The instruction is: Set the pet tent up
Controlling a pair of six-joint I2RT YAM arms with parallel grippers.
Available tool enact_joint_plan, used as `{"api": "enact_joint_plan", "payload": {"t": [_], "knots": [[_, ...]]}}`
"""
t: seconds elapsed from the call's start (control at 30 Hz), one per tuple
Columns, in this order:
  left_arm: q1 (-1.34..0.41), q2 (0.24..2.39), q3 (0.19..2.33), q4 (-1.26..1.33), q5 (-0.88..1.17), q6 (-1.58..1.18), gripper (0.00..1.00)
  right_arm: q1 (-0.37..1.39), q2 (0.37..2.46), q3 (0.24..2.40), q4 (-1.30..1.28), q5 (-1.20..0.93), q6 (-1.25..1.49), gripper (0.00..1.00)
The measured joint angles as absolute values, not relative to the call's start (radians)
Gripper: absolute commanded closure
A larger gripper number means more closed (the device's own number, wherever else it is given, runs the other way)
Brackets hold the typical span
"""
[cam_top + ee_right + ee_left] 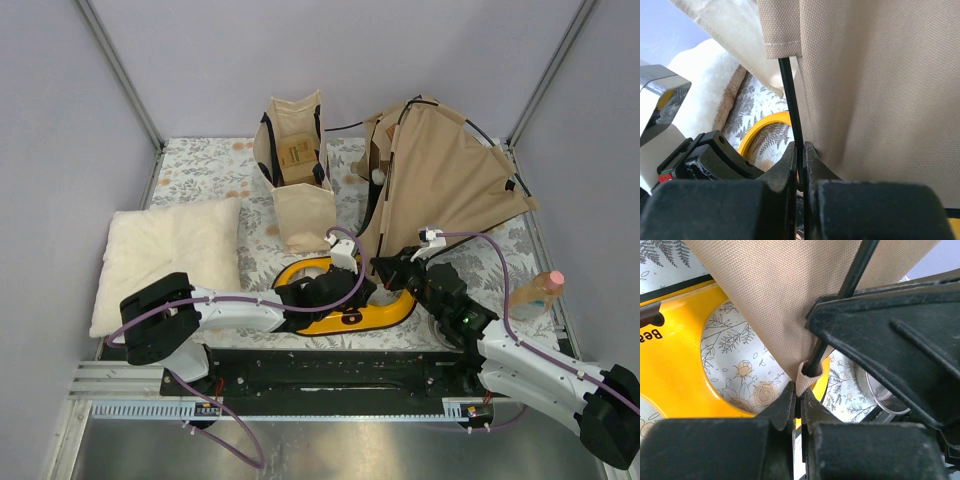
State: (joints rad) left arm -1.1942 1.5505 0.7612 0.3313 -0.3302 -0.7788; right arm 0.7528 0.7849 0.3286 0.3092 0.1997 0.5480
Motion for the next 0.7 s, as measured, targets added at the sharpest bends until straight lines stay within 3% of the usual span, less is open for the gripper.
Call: {"api": "enact_joint_plan", "payload": {"t": [0.7], "knots": [[-1.219,1.525,0.793,0.271,-0.358,-0.73,1.0,0.747,0.707,0.302,0.283,0.162,0.571,1.0]]}}
